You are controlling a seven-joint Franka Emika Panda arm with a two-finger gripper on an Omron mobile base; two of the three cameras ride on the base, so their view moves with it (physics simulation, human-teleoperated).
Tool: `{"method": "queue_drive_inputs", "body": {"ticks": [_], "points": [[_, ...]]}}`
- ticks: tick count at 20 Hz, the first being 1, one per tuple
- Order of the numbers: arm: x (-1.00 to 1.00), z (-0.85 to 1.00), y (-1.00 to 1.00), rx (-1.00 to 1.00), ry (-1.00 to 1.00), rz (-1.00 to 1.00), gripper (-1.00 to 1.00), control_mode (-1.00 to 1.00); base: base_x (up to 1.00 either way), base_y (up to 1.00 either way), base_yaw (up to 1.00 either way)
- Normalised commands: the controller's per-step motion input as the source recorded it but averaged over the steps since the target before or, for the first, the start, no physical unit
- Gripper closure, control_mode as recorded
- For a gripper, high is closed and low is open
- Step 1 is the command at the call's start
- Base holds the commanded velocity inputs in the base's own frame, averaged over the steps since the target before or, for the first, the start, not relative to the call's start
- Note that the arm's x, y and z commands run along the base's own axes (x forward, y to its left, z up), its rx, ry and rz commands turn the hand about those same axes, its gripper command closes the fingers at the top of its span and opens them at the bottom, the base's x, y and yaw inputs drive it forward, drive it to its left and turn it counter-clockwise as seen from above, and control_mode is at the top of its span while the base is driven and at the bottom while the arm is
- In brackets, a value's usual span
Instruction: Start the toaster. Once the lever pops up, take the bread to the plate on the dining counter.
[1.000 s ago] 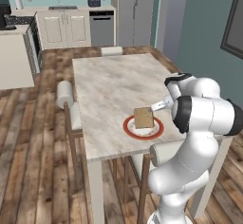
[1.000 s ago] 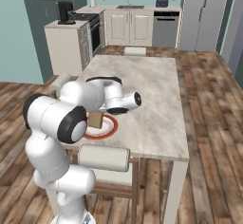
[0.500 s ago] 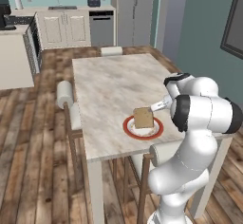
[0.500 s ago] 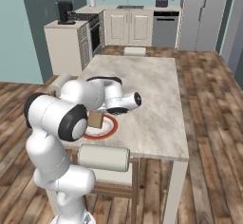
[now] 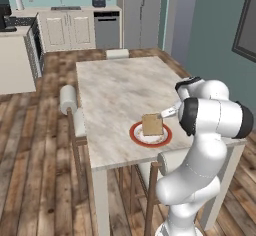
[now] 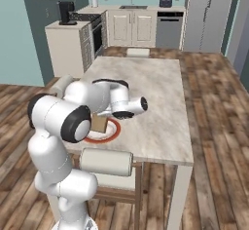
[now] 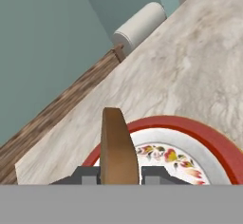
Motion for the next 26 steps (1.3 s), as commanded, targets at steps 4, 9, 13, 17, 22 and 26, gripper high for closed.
{"method": "queue_drive_inputs", "body": {"ticks": [4, 9, 13, 17, 22, 26], "points": [[-0.20, 0.00, 0.00, 0.00, 0.00, 0.00, 1.00, -1.00, 0.00, 0.00, 0.00], [-0.15, 0.00, 0.06, 0.00, 0.00, 0.00, 1.00, -1.00, 0.00, 0.00, 0.00], [-0.08, 0.00, 0.08, 0.00, 0.00, 0.00, 1.00, -1.00, 0.00, 0.00, 0.00], [0.00, -0.02, 0.12, 0.00, 0.00, 0.00, -1.00, -1.00, 0.00, 0.00, 0.00], [0.00, 0.00, 0.00, 0.00, 0.01, 0.00, -1.00, -1.00, 0.00, 0.00, 0.00], [0.00, 0.00, 0.00, 0.00, 0.00, 0.00, -1.00, -1.00, 0.00, 0.00, 0.00]]}}
